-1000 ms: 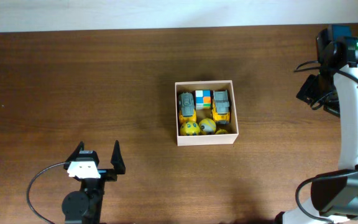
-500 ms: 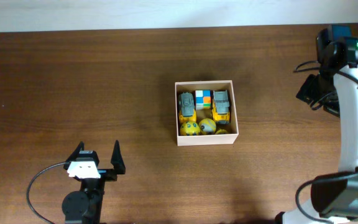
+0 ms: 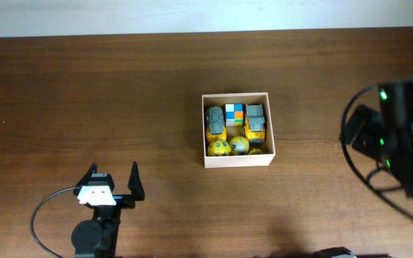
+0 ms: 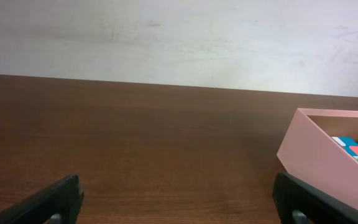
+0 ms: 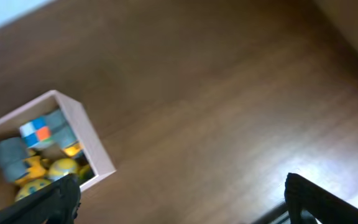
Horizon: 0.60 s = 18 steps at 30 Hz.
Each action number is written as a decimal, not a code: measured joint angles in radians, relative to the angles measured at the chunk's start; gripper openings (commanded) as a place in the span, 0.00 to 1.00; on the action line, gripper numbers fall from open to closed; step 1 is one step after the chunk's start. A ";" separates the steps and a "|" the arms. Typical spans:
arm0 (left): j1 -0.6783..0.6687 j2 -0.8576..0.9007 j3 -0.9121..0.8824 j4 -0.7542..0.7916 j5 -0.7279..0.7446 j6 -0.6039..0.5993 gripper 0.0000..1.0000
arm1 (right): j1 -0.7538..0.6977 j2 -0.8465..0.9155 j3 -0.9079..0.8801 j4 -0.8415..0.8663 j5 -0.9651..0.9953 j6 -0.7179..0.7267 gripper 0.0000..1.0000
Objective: Pack container
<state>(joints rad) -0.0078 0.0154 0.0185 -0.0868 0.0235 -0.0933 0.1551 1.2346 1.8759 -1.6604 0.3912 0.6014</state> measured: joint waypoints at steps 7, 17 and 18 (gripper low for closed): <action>0.000 0.000 0.000 0.000 0.000 0.000 0.99 | 0.019 -0.236 -0.199 0.209 -0.005 -0.026 0.99; 0.000 -0.001 0.000 0.000 0.000 0.000 0.99 | 0.022 -0.672 -0.855 0.893 -0.192 -0.314 0.99; 0.000 -0.001 0.000 0.000 0.000 0.000 0.99 | 0.022 -0.702 -0.915 0.945 -0.213 -0.328 0.99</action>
<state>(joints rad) -0.0078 0.0147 0.0185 -0.0872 0.0238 -0.0929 0.1768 0.5323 0.9607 -0.7158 0.1783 0.2729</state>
